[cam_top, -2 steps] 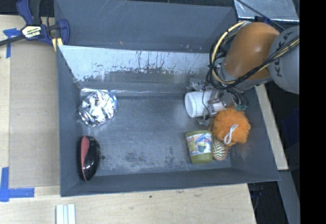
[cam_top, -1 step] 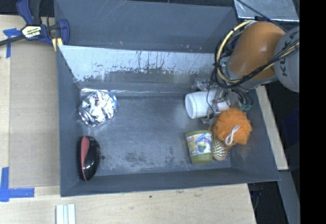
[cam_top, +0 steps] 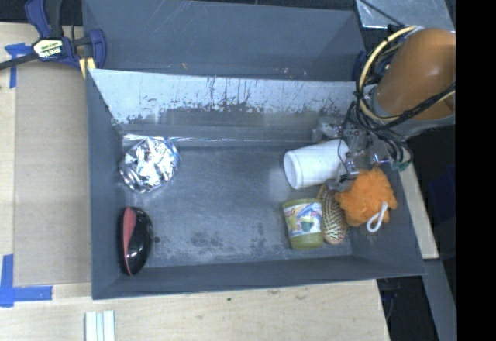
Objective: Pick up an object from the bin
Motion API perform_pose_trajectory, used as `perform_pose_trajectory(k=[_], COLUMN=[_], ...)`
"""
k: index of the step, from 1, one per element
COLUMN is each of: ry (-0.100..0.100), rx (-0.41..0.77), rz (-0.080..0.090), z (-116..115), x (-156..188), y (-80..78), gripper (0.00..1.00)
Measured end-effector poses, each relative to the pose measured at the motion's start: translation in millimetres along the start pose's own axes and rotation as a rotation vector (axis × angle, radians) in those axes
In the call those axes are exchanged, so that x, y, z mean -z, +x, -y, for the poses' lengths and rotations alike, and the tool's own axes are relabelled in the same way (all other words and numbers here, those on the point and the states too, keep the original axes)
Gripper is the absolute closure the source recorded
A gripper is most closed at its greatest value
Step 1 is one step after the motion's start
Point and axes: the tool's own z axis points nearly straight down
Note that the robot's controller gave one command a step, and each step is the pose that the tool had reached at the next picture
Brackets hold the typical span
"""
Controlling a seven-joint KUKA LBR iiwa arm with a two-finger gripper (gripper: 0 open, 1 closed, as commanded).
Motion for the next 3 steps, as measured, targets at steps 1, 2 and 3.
perform_pose_trajectory(k=[1,2,3], ry=[-0.003,-0.006,-0.006], rx=[0.026,-0.063,-0.061], rz=[0.000,-0.007,-0.004], z=[-63.7,-60.9,-58.0], x=[2.9,-29.8,-49.5], y=[-18.0,-22.7,-34.7], gripper=[0.00,0.00,0.00])
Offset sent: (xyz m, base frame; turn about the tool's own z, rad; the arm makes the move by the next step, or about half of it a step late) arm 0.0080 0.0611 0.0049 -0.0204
